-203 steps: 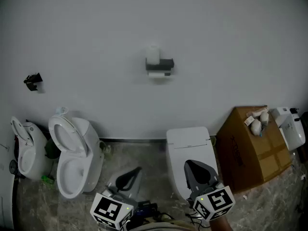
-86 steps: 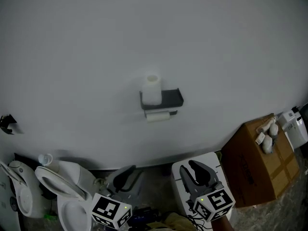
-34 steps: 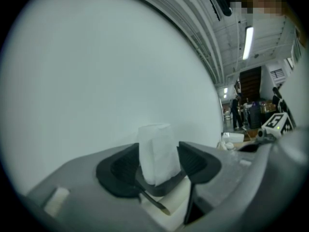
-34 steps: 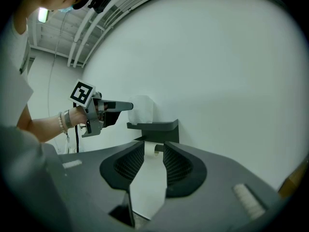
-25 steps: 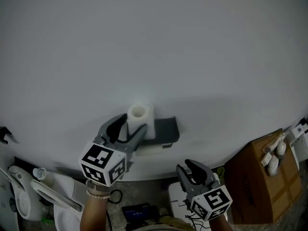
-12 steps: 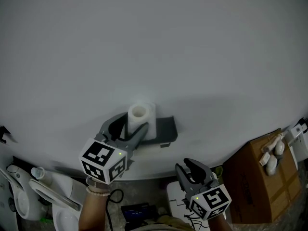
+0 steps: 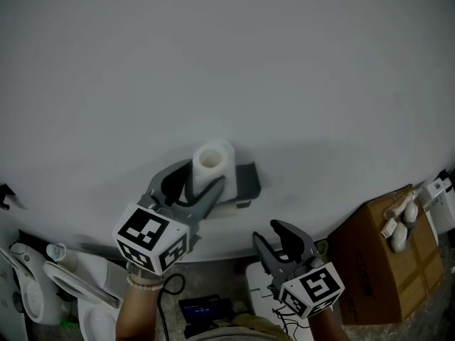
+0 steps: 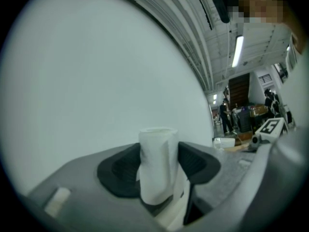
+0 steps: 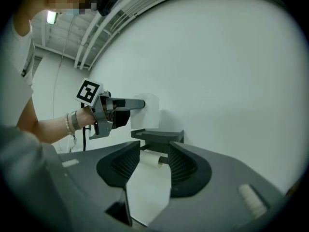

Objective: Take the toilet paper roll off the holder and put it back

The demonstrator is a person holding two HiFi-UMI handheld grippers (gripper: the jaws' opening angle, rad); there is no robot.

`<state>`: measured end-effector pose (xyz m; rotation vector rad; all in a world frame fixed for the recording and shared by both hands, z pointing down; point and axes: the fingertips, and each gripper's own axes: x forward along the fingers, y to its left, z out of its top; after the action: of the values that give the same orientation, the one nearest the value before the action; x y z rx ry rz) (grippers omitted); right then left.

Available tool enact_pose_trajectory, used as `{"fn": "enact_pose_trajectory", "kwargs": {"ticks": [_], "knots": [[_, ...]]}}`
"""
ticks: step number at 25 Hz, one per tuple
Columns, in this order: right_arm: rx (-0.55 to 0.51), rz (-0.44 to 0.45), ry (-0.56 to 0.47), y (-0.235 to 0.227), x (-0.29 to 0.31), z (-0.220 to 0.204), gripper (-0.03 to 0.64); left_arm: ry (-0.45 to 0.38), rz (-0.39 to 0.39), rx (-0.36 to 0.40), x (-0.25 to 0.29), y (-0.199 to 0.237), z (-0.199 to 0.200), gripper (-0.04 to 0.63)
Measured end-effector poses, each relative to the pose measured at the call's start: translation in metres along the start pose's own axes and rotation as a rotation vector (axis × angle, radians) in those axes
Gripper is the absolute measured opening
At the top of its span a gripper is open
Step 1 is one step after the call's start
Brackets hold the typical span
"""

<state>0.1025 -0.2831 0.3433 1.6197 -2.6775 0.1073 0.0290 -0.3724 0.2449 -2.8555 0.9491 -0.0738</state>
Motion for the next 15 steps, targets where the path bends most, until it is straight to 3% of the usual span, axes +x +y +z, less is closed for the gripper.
{"fn": "enact_pose_trajectory", "kwargs": {"ticks": [15], "knots": [[-0.087, 0.099, -0.077, 0.058, 0.006, 0.038, 0.222, -0.056, -0.091, 0.004, -0.053, -0.066, 0.019, 0.238]]}}
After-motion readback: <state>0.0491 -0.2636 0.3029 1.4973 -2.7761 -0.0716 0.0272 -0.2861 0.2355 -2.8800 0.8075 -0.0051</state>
